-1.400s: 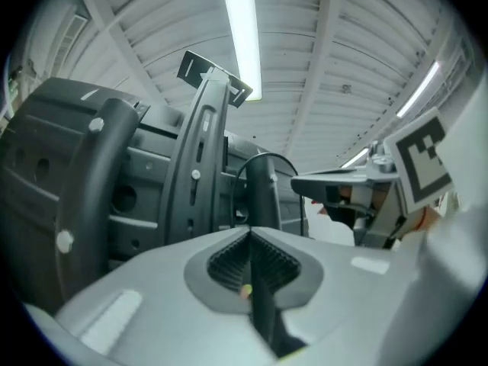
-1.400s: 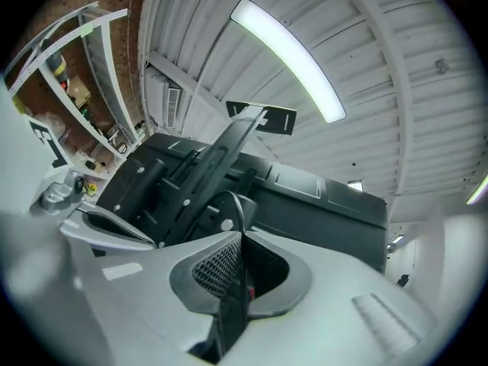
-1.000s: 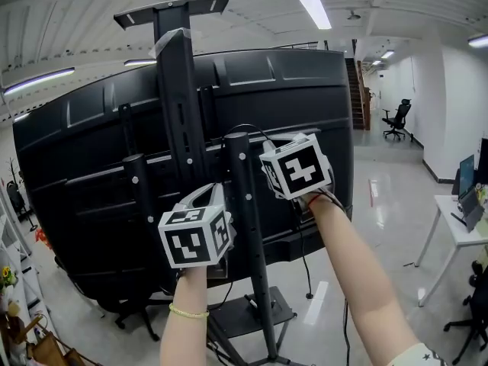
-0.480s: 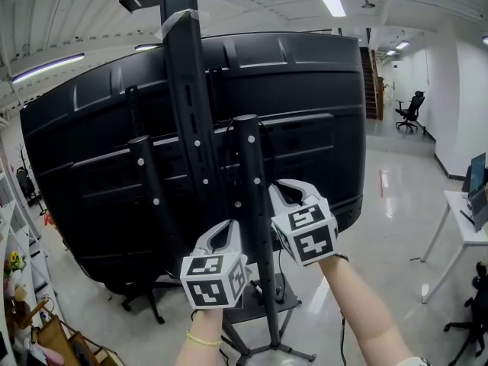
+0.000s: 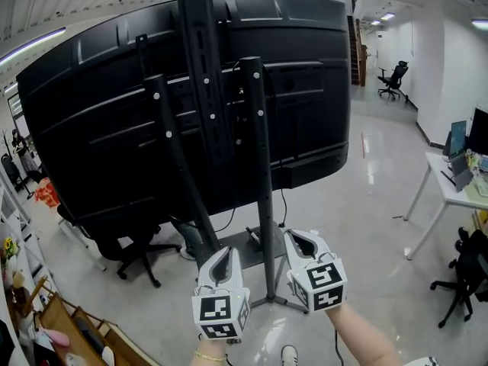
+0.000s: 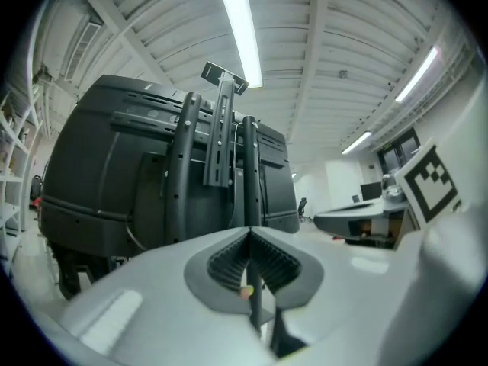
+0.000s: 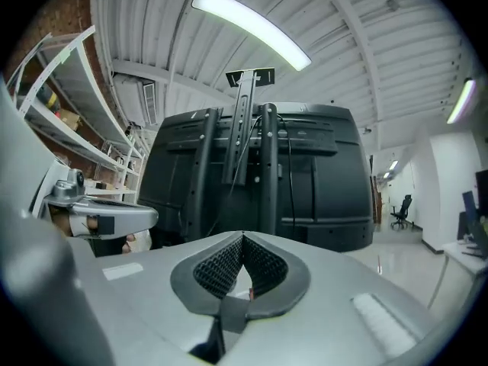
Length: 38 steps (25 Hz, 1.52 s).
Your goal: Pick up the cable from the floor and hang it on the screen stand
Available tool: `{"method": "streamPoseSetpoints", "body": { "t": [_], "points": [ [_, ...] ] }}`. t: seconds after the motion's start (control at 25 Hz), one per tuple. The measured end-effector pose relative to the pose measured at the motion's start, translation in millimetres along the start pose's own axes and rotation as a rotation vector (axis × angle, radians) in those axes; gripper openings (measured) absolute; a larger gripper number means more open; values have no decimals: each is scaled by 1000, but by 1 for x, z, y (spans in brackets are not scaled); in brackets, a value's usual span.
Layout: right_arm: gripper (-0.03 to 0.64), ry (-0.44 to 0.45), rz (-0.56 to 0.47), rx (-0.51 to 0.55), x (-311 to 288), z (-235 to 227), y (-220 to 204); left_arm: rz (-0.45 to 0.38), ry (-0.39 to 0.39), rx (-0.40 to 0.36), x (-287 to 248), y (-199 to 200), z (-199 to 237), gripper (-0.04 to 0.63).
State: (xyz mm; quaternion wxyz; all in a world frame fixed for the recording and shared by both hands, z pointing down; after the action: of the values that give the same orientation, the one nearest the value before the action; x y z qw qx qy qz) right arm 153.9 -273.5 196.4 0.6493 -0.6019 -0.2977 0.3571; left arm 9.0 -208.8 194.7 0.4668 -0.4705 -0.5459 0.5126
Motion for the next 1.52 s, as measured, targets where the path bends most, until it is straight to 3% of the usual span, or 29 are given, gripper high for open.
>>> {"method": "streamPoseSetpoints", "body": {
  "t": [0.28,0.6,0.76,0.92,1.28,1.52],
  "points": [
    [-1,-1,82,-93,106,83,-87,57,41,77,132,-69,-8,8],
    [-2,86,107,-108,194,156,-133,109,68,85,241,-114,-28,8],
    [-2,103,135,-117,221,174,-147,149,95,134,278,-134,-28,8],
    [-2,99,119,-112,227,183,-144,151,113,157,293,-138,-24,8],
    [-2,93,89,-107,236,189,-137,139,84,82,296,-133,-33,8],
    [-2,95,86,-105,233,189,-136,137,68,84,290,-131,-33,8]
  ]
}}
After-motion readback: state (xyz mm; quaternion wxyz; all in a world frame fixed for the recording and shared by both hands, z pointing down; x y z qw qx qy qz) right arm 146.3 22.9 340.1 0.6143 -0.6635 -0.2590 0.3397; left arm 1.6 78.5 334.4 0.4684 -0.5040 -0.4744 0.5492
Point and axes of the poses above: the fingertips, and each gripper's own axes: x backward along the fingers, z to its left, y out of its top, the point moved 4 cm from there along x, backward along the fingers, and after that the axes turned 3 degrees about -y, right-handed, at the moved point
